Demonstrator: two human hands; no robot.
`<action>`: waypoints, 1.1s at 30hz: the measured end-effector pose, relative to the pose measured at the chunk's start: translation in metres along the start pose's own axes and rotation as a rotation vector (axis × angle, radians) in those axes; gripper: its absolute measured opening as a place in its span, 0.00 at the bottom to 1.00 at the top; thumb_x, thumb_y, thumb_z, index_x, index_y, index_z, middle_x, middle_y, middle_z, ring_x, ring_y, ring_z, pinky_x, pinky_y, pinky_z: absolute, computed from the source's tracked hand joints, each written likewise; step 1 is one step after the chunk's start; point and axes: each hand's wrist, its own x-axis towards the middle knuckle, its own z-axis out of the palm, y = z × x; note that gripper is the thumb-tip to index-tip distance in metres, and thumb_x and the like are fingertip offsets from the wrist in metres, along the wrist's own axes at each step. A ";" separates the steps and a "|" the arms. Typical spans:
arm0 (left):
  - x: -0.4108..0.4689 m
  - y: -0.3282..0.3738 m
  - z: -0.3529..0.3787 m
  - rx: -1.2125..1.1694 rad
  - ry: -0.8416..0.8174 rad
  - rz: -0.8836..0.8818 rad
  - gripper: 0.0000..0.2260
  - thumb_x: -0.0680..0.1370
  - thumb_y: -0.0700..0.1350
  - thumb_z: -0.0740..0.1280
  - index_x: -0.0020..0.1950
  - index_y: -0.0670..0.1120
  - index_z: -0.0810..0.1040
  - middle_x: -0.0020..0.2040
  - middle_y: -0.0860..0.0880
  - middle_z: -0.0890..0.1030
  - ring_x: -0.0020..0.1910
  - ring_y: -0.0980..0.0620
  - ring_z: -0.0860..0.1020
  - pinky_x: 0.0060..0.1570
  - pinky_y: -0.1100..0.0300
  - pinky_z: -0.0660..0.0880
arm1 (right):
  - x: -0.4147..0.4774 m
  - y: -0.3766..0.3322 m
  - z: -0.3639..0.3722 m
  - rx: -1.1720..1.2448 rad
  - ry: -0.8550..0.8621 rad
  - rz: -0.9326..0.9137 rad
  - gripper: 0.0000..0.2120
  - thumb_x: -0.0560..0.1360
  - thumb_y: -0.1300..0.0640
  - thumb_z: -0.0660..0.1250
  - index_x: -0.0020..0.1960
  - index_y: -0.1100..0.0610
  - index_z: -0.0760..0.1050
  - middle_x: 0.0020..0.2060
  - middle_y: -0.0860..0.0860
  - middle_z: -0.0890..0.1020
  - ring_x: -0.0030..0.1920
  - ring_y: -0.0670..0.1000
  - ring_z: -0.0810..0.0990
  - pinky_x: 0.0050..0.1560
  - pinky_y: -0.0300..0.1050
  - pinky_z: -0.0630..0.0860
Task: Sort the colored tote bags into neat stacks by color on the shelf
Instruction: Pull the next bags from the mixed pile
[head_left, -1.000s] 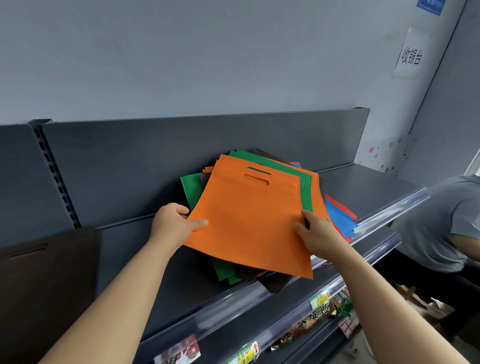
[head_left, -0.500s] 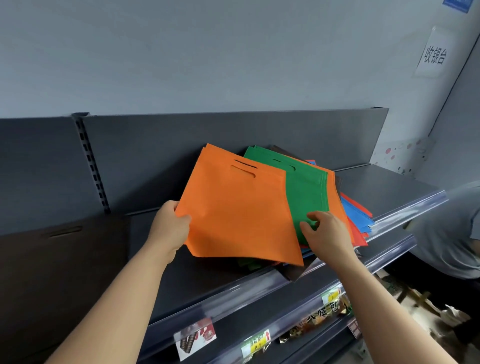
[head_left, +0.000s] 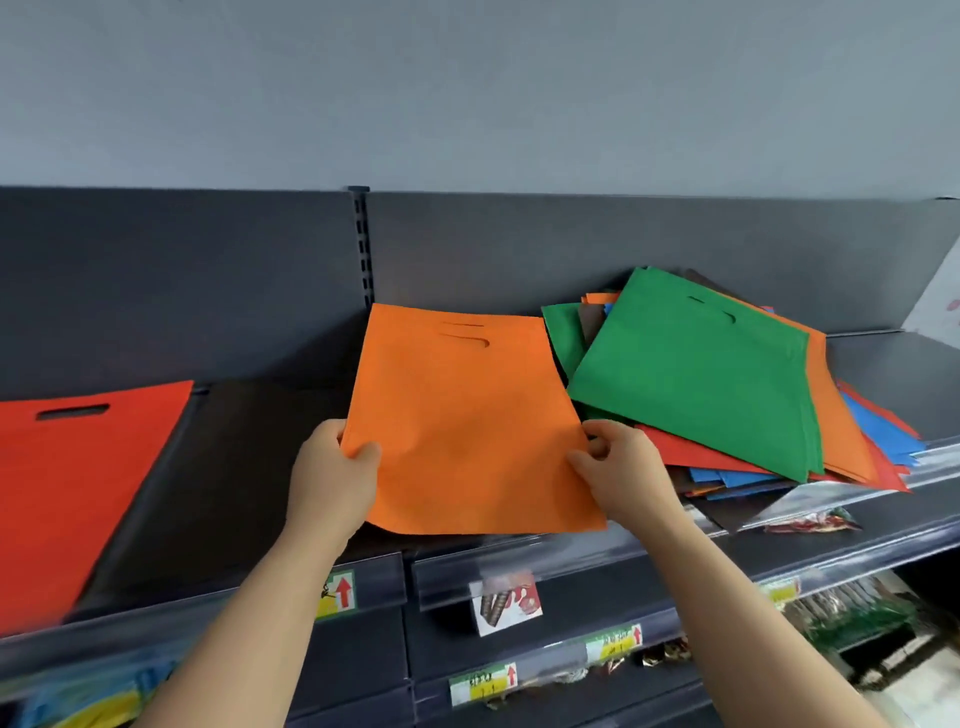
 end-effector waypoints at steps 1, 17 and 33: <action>-0.001 -0.007 -0.006 0.031 0.003 0.003 0.04 0.78 0.41 0.62 0.46 0.50 0.71 0.41 0.51 0.76 0.36 0.54 0.73 0.32 0.59 0.69 | -0.001 -0.002 0.008 -0.015 -0.026 -0.007 0.17 0.74 0.58 0.66 0.63 0.57 0.74 0.43 0.51 0.79 0.43 0.51 0.76 0.41 0.43 0.71; 0.012 -0.013 0.035 0.293 -0.193 0.079 0.23 0.78 0.40 0.65 0.73 0.44 0.65 0.67 0.44 0.73 0.63 0.47 0.74 0.55 0.58 0.71 | 0.022 0.038 0.004 -0.034 -0.036 0.195 0.28 0.74 0.67 0.60 0.73 0.60 0.62 0.41 0.53 0.77 0.29 0.46 0.69 0.25 0.36 0.61; 0.002 0.003 0.064 0.538 -0.158 0.206 0.20 0.77 0.51 0.66 0.65 0.43 0.71 0.62 0.45 0.73 0.61 0.46 0.71 0.57 0.54 0.71 | 0.026 0.052 -0.019 -0.397 0.018 0.072 0.16 0.74 0.65 0.58 0.60 0.60 0.75 0.59 0.57 0.76 0.50 0.60 0.77 0.46 0.48 0.75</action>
